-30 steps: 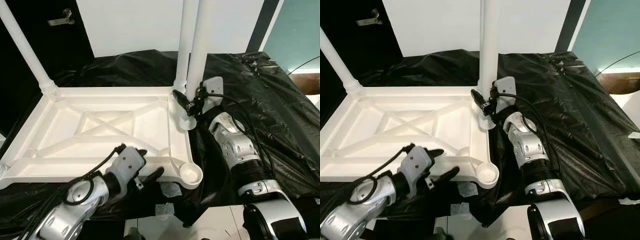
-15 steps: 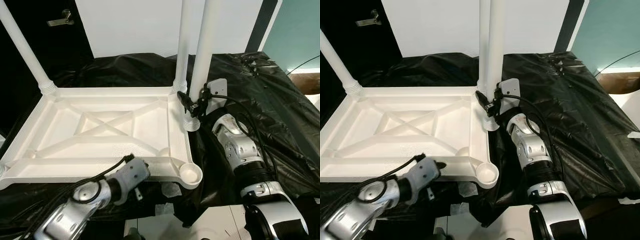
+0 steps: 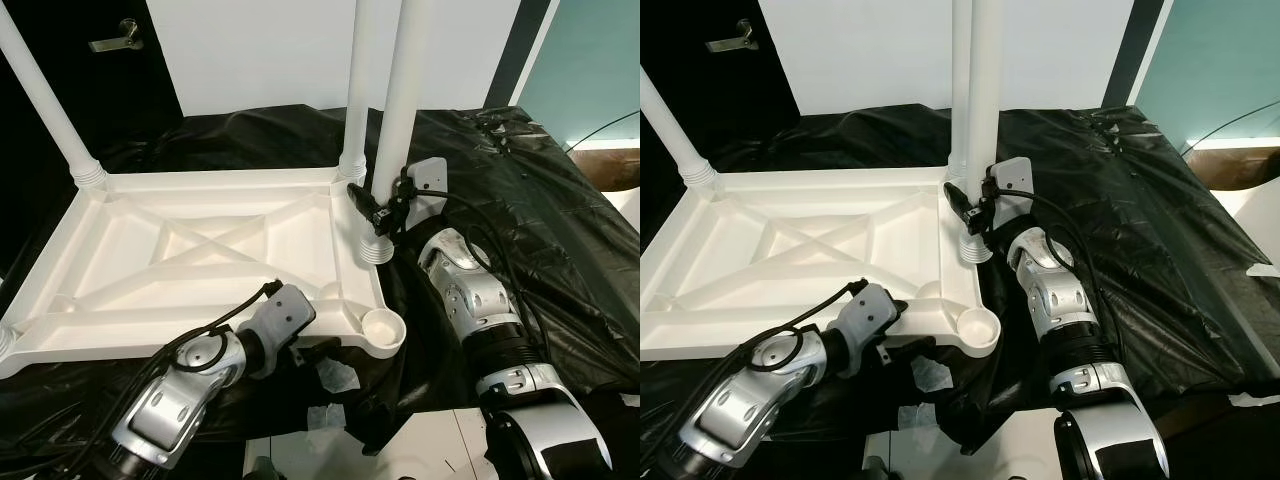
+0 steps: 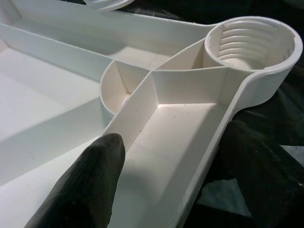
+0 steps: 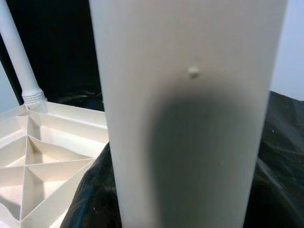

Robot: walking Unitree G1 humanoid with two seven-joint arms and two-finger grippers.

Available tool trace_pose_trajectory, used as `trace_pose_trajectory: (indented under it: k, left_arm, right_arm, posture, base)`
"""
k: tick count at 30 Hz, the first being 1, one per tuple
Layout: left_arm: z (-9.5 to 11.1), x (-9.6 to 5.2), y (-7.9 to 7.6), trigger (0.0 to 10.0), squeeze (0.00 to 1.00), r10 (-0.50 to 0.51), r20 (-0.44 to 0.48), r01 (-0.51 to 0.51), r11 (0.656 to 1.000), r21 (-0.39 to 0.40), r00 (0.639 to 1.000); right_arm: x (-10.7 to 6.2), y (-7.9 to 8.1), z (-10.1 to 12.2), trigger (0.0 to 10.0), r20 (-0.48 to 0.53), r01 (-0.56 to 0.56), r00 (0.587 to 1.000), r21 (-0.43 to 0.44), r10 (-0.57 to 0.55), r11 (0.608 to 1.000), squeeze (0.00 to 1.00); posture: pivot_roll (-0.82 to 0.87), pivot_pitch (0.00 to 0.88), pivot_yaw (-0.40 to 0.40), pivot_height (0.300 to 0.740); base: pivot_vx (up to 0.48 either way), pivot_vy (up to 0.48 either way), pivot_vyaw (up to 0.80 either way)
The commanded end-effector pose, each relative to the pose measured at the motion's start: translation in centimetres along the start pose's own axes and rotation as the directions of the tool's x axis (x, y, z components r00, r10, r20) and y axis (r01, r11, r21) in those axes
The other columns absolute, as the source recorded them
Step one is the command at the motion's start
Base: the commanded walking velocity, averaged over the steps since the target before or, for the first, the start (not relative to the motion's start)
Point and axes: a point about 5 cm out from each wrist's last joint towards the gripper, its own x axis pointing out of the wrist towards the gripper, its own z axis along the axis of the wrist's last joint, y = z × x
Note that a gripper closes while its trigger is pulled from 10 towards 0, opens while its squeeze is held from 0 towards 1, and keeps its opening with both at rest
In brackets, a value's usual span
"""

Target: Building children table

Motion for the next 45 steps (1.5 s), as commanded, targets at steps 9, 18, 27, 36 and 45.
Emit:
trace_pose_trajectory:
  k: [9,18,27,36,45]
  left_arm:
    - [-0.6,1.4,3.3,10.0,0.00,0.370,-0.056,-0.371,0.928,-0.010,0.927]
    - [0.5,0.6,5.0,10.0,0.00,0.439,-0.038,-0.438,0.899,0.025,0.898]
    - [3.2,-0.6,3.4,10.0,0.00,0.303,0.178,-0.304,0.952,-0.024,0.936]
    - [3.1,-1.5,1.4,10.0,0.00,0.209,0.209,-0.197,0.978,-0.074,0.955]
    - [2.8,-2.4,1.8,10.0,0.00,0.236,0.190,-0.224,0.971,-0.085,0.953]
  right_arm:
    - [0.2,0.8,0.9,10.0,0.050,-0.040,0.998,0.042,0.038,0.998,0.00]
    - [-1.1,3.3,0.2,10.0,0.020,-0.104,0.994,-0.002,0.104,0.995,0.00]
    - [-2.4,3.5,-0.2,10.0,-0.037,-0.110,0.993,-0.007,0.110,0.994,0.00]
    - [-4.2,2.8,-0.2,10.0,-0.086,-0.112,0.990,-0.011,0.110,0.994,0.00]
    - [-5.9,2.4,-0.2,10.0,-0.129,-0.087,0.988,-0.012,0.085,0.996,0.00]
  posture:
    - [0.12,0.021,-0.032,0.740]
    - [0.12,0.020,-0.024,0.740]
    - [0.12,0.037,-0.026,0.740]
    - [0.12,0.052,-0.034,0.740]
    - [0.11,0.072,-0.038,0.740]
  base:
    - [0.000,0.000,0.00]
    - [0.000,0.000,0.00]
    - [0.000,0.000,0.00]
    - [0.000,0.000,0.00]
    - [0.000,0.000,0.00]
